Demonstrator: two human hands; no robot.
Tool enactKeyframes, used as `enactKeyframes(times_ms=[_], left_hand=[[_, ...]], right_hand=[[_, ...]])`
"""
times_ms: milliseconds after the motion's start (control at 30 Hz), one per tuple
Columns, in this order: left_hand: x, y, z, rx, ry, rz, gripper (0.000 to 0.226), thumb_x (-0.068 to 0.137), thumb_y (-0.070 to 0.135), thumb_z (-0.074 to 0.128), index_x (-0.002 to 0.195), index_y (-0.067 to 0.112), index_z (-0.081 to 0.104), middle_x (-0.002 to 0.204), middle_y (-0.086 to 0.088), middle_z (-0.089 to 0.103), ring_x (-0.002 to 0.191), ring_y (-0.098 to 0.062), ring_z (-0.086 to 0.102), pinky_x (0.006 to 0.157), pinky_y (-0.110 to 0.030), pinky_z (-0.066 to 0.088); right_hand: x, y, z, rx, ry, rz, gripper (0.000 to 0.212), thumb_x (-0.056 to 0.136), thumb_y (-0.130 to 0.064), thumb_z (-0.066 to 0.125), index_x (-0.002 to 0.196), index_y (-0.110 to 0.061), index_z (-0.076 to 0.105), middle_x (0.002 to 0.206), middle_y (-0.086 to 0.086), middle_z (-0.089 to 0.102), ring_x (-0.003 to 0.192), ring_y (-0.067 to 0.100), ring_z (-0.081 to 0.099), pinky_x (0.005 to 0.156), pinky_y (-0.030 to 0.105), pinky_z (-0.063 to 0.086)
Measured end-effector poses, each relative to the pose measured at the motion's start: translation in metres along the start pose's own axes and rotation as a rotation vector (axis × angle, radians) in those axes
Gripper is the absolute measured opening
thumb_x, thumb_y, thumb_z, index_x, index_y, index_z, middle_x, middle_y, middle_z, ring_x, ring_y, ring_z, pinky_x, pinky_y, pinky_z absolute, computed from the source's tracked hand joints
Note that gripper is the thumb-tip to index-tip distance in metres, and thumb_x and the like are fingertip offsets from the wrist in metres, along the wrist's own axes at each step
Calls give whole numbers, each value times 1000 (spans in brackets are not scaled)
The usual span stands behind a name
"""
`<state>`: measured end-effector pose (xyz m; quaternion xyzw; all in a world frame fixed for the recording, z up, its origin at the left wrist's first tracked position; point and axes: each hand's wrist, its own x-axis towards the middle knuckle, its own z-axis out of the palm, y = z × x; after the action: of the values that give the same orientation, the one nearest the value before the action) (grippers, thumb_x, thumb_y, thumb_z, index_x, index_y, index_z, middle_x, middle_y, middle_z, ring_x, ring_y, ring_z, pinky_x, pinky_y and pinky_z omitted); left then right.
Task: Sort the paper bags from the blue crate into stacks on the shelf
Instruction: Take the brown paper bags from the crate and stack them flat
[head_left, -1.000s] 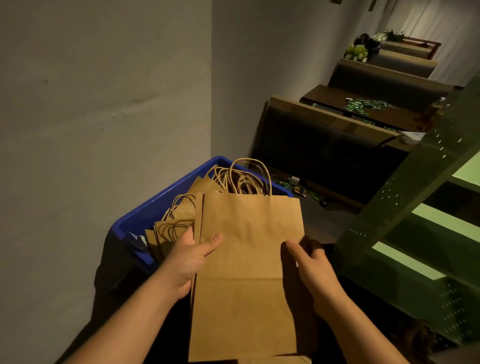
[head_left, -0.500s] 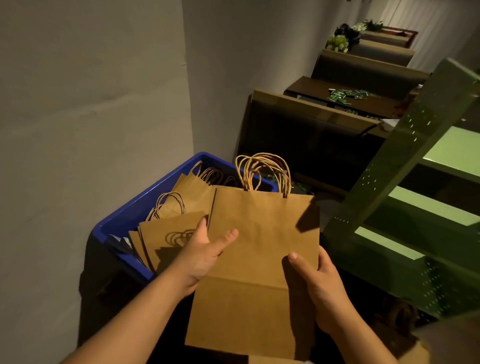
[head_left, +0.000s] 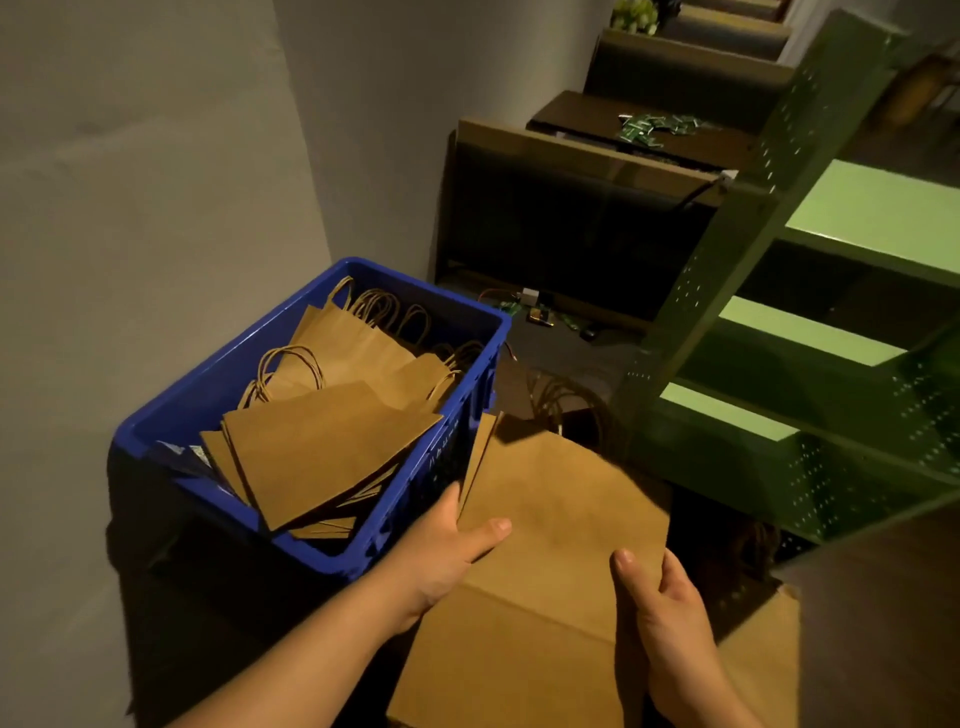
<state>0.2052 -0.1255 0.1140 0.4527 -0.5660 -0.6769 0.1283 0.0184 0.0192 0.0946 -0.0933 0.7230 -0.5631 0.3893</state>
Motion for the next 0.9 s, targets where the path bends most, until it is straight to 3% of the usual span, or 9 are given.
enactKeyframes(times_ms=[167, 300, 400, 533, 600, 667, 733, 833, 900], left_hand=[[1, -42, 18, 209, -76, -184, 103, 86, 64, 64, 165, 25, 10, 168, 3, 26, 153, -23, 27, 125, -44, 24], [5, -75, 9, 177, -131, -437, 113, 71, 70, 77, 162, 27, 24, 159, 2, 44, 143, -24, 44, 120, -46, 35], [3, -88, 2, 151, -199, -523, 76, 74, 51, 85, 140, 29, 55, 129, 8, 69, 121, -16, 63, 112, -44, 47], [0, -101, -5, 177, -124, -474, 63, 84, 38, 82, 140, 28, 54, 126, 11, 69, 119, -10, 62, 113, -41, 46], [3, -107, -9, 175, -68, -455, 98, 70, 54, 88, 153, 29, 42, 141, 8, 61, 131, -15, 55, 117, -43, 41], [5, -105, -13, 183, -31, -449, 97, 72, 55, 86, 153, 31, 39, 146, 5, 58, 132, -17, 54, 117, -43, 40], [6, -97, -15, 184, 23, -441, 81, 84, 48, 80, 152, 30, 41, 143, 5, 59, 129, -18, 56, 115, -43, 43], [11, -102, -20, 180, 92, -498, 93, 84, 55, 76, 159, 25, 30, 156, 2, 46, 143, -23, 43, 117, -43, 36], [14, -111, -25, 120, 129, -528, 87, 75, 59, 79, 150, 27, 46, 147, 5, 54, 135, -20, 50, 115, -44, 40]], right_hand=[[4, 31, -19, -89, 106, 20, 28, 97, -28, 69, 123, -25, 62, 110, -13, 69, 107, 12, 65, 100, 36, 44], [8, 48, -20, -160, 158, 76, 38, 96, -34, 70, 130, -25, 58, 134, -5, 65, 125, 23, 59, 111, 41, 42], [15, 53, -14, -191, 134, 79, 52, 94, -41, 69, 141, -24, 53, 141, 0, 62, 126, 22, 59, 113, 44, 42], [28, 59, 4, -296, 112, 209, 74, 100, -47, 61, 160, -18, 29, 157, 9, 44, 143, 33, 44, 116, 47, 39], [35, 63, 14, -268, 93, 272, 49, 102, -40, 58, 141, -14, 43, 132, 17, 60, 121, 40, 59, 95, 47, 51], [41, 66, 22, -228, 107, 297, 21, 102, -32, 57, 107, -13, 50, 97, 19, 63, 91, 40, 65, 72, 44, 51], [49, 71, 28, -206, 117, 306, 26, 101, -32, 56, 98, -7, 53, 77, 15, 55, 69, 36, 58, 62, 42, 45], [63, 79, 38, -198, 87, 332, 37, 100, -34, 56, 88, 1, 60, 61, 9, 45, 56, 28, 50, 59, 39, 39], [70, 84, 43, -217, 61, 340, 41, 103, -32, 55, 88, 5, 66, 57, 7, 48, 54, 28, 52, 57, 38, 39]])
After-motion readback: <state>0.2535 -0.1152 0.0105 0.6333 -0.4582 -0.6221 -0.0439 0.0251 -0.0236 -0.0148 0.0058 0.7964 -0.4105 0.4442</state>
